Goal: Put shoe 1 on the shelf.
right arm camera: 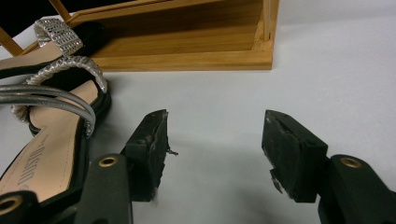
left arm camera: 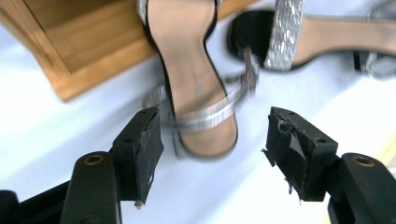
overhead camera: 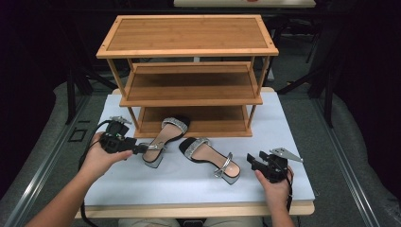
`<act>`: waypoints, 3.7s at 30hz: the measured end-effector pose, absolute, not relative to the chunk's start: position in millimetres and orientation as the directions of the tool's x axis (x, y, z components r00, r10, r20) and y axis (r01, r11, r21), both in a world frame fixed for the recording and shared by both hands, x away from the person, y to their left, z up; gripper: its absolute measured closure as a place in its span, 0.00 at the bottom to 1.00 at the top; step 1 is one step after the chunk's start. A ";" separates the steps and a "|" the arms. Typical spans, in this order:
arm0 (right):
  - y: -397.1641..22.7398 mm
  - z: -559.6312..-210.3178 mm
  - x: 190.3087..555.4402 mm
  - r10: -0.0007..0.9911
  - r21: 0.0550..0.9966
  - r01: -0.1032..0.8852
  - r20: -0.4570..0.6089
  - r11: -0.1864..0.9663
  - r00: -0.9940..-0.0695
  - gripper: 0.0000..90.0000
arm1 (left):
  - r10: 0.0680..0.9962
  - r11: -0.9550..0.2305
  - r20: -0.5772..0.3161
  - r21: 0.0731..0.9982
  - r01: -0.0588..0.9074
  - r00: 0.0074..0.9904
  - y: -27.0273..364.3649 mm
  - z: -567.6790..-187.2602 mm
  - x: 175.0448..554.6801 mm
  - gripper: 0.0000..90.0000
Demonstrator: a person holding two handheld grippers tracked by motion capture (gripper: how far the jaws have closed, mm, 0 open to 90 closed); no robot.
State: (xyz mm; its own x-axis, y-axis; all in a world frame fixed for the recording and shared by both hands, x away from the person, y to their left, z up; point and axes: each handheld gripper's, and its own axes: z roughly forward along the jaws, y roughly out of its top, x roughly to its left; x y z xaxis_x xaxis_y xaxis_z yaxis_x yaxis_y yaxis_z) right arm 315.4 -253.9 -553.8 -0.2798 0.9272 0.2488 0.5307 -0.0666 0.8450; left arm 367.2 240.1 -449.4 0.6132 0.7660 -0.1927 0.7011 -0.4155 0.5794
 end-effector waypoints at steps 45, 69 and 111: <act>-252.2 -556.6 316.7 0.924 0.844 0.531 0.262 -0.079 -0.277 0.45 | 0.689 -0.451 -0.174 0.657 0.604 0.704 176.4 -521.1 390.5 0.37; -254.2 -557.4 318.2 0.923 0.845 0.529 0.260 -0.075 -0.285 0.45 | 0.713 -0.496 -0.092 0.633 0.594 0.695 155.6 -523.3 464.4 0.38; -245.4 -518.2 335.8 0.921 0.789 0.615 0.224 0.021 -0.318 0.43 | 0.813 -0.262 -0.197 0.717 0.646 0.548 253.7 -551.0 337.2 0.47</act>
State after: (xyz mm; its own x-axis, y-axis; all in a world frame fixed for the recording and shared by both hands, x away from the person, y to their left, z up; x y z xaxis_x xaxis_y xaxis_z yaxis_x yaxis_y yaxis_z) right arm 335.8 -245.4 -518.2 -0.3180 0.9213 0.2236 0.6146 0.0208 0.7886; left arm 337.2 253.7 -551.0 0.5480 0.8129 -0.1970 0.6464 -0.2621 0.7166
